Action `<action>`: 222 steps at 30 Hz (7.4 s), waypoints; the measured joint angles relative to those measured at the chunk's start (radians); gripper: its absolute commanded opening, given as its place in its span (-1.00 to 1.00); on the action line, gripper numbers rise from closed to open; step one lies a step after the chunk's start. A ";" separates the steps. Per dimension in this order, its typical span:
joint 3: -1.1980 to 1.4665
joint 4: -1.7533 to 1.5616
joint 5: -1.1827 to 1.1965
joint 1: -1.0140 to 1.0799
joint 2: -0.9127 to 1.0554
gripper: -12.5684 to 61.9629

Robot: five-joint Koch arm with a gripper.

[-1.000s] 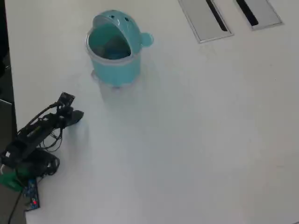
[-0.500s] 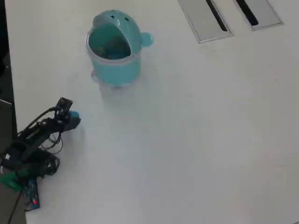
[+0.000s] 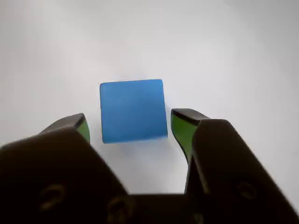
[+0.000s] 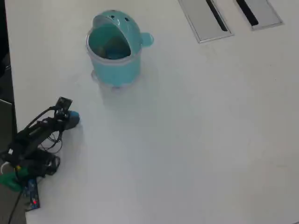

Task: Grasp RGB lego blocks and put them in the bin one by one.

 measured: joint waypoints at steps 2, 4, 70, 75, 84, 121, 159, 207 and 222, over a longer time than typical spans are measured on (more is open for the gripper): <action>0.000 -0.011 0.002 0.005 -0.008 0.15; 0.000 -0.020 0.002 0.005 -0.026 0.11; -1.770 -0.107 0.121 -0.029 -0.896 -0.46; -1.769 -0.107 0.120 0.032 -0.905 -0.11; -1.770 -0.107 0.100 0.037 -0.907 0.04; -1.164 -0.345 0.140 0.069 -0.382 0.04; -0.555 -0.718 0.641 0.342 0.014 0.04; 0.245 -1.019 1.276 0.845 0.319 0.14; 0.483 -1.180 1.305 0.887 0.322 0.15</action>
